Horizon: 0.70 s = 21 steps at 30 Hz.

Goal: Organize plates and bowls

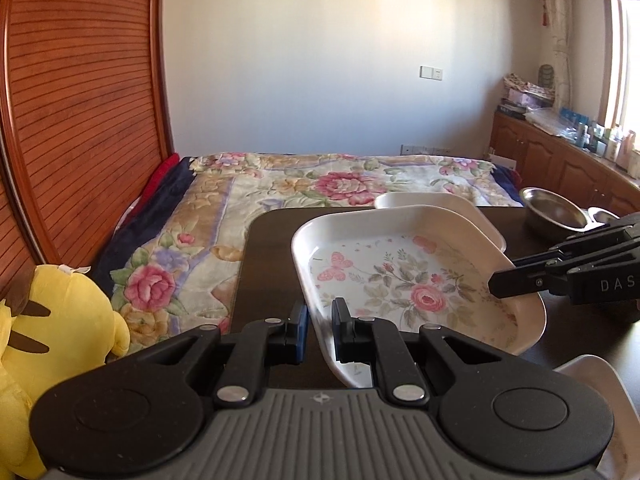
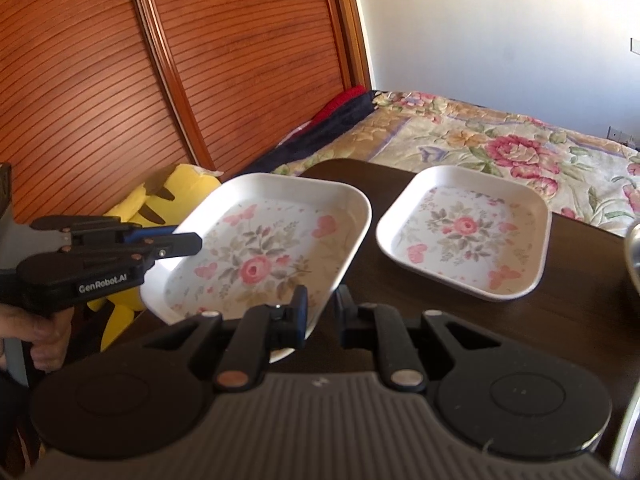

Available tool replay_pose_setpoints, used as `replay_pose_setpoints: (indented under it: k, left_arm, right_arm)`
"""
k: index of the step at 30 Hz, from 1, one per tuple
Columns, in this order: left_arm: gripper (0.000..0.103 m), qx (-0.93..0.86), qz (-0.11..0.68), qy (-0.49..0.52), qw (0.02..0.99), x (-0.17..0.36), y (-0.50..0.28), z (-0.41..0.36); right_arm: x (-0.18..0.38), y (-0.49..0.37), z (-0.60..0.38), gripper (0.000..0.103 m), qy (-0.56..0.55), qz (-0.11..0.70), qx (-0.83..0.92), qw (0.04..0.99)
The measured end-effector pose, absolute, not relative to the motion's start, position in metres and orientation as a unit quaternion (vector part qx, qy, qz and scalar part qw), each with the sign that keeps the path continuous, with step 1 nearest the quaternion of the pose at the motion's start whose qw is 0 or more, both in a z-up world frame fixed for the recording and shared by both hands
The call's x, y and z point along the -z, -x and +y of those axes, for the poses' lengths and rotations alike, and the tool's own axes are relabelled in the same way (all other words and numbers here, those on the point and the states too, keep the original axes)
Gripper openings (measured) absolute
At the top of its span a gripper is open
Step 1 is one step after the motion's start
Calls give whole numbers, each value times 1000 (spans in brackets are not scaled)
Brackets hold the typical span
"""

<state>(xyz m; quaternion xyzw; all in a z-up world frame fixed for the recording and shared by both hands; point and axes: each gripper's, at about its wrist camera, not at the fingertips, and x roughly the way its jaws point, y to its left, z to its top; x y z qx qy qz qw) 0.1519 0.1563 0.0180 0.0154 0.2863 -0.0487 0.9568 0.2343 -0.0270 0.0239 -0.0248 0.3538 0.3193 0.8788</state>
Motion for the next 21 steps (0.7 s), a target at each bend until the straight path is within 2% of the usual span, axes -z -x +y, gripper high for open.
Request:
replay_pose_setpoints:
  k: [21]
  left_arm:
    - [14, 97, 281, -28, 954, -15, -90, 86]
  right_arm:
    - [-23, -172, -104, 16, -3, 337, -287, 897]
